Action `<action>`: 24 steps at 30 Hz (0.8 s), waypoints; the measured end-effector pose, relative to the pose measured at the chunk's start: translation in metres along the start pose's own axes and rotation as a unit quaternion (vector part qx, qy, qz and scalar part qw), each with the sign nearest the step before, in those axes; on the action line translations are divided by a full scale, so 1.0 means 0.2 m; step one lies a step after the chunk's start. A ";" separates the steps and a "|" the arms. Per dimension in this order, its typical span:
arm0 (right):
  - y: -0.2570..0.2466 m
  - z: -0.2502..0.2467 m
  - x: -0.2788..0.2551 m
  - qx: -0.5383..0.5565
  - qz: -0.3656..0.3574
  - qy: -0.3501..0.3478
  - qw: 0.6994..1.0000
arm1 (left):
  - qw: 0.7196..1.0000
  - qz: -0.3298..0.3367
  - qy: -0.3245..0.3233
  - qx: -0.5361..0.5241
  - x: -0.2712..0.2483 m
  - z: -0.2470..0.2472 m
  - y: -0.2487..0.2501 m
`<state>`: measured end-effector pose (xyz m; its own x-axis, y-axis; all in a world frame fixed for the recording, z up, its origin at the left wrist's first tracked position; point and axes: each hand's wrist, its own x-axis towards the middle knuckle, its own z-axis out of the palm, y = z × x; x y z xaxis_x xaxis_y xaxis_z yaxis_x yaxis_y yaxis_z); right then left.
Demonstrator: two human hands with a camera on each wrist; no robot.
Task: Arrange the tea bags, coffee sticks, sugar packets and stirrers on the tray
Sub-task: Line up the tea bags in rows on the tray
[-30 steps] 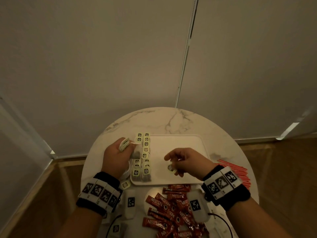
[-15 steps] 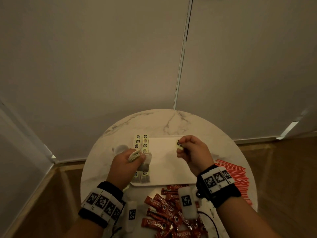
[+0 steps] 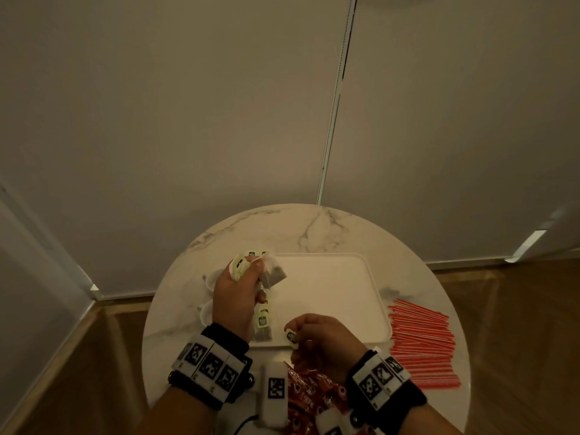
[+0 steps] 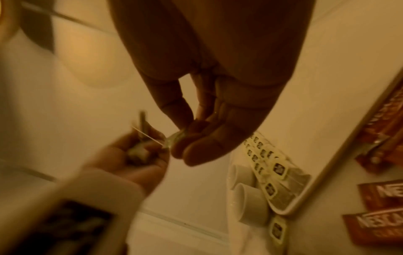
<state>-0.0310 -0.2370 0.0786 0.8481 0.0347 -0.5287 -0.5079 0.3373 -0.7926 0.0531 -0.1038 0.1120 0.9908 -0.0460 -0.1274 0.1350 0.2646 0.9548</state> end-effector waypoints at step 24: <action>-0.09 -0.05 0.27 -0.015 -0.003 0.029 0.999 | 0.992 0.087 -0.065 0.062 0.01 -0.05 0.08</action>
<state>0.0219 -0.2501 0.0611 0.8415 -0.0221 -0.5398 -0.5079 0.3082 -0.8044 0.0580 -0.0897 0.1250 0.9881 -0.1369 0.0708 -0.0486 0.1593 0.9860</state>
